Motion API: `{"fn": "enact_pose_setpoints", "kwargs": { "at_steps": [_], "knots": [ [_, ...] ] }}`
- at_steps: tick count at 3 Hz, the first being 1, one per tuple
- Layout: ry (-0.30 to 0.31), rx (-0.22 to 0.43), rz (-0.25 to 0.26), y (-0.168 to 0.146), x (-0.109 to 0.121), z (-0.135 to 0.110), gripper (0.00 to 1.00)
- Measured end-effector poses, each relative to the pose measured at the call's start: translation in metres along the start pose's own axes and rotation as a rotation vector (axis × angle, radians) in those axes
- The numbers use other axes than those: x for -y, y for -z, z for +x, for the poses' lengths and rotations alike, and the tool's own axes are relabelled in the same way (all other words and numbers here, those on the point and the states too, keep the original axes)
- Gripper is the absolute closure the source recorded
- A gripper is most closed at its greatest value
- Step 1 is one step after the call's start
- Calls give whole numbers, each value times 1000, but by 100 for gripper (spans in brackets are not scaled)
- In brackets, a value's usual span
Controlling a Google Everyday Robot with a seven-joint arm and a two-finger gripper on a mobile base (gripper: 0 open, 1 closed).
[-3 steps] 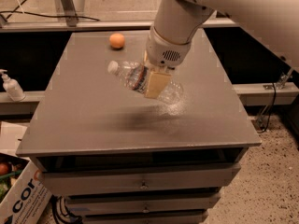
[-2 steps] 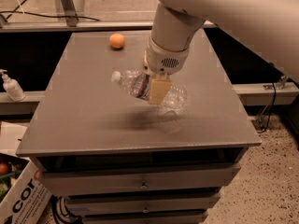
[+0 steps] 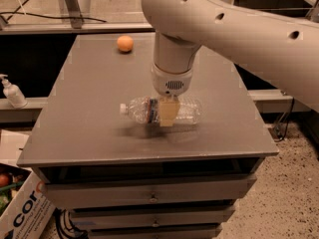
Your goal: Knock water bottle over
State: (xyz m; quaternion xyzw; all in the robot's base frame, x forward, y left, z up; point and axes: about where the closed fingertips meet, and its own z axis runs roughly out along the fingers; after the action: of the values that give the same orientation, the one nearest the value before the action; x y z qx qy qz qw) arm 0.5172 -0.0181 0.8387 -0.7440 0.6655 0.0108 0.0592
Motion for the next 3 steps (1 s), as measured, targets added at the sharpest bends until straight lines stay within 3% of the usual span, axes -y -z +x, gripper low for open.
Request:
{"fn": "enact_pose_setpoints", "kwargs": {
  "at_steps": [1,3],
  "knots": [
    [0,6,-42,-18,-11,-8,83],
    [-3,14,-55,-18,-15,-11,38]
  ]
}}
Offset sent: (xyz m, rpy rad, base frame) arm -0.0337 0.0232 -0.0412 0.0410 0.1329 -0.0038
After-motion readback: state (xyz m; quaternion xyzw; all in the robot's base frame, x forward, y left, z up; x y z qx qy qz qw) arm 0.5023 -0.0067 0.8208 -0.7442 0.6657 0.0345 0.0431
